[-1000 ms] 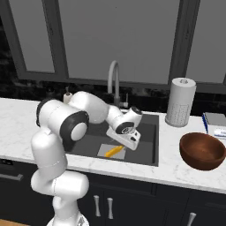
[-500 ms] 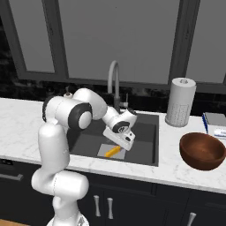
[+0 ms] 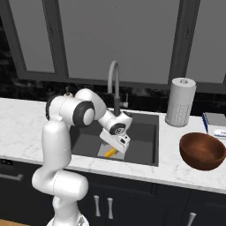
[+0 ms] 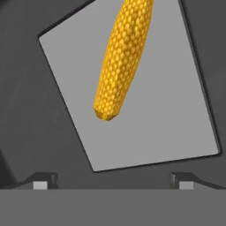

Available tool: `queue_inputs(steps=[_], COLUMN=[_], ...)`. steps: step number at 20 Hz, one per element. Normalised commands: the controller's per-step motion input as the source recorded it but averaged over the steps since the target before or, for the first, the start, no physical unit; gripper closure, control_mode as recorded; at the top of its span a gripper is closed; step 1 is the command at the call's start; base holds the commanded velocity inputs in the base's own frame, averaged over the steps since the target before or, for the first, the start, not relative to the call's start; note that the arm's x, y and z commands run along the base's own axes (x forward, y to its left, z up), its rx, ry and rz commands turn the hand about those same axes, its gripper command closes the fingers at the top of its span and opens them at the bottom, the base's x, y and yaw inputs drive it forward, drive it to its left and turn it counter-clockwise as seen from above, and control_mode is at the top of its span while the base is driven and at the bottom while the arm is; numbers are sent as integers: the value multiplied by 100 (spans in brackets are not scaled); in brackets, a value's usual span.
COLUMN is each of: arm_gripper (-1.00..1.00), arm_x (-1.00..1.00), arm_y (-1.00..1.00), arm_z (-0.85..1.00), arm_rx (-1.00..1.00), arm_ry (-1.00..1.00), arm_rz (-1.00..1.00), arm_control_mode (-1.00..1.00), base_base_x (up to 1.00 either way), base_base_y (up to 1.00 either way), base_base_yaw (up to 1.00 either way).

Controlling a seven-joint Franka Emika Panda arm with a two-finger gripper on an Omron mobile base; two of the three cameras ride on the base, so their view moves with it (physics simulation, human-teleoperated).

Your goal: Pick the corn from the sink and place it in the bowl. Then pick the bowl and place it in the microwave. Then close the microwave door and press the start button.

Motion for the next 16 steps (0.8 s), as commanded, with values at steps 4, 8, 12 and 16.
queue_inputs(steps=[4, 8, 12, 16], arm_gripper=[-100, -100, -100, -100], arm_x=[7, 20, 35, 30], arm_y=[0, -18, -13, -11], arm_z=[-33, -26, -26, -32], arm_rx=[0, 0, 0, 0], arm_ry=[2, 0, 0, 0], arm_rz=[-1, -5, -5, -5], arm_control_mode=[-100, -100, -100, -100], base_base_x=[0, 0, 0, 0], base_base_y=[0, 0, 0, 0], base_base_yaw=[0, 0, 0, 0])
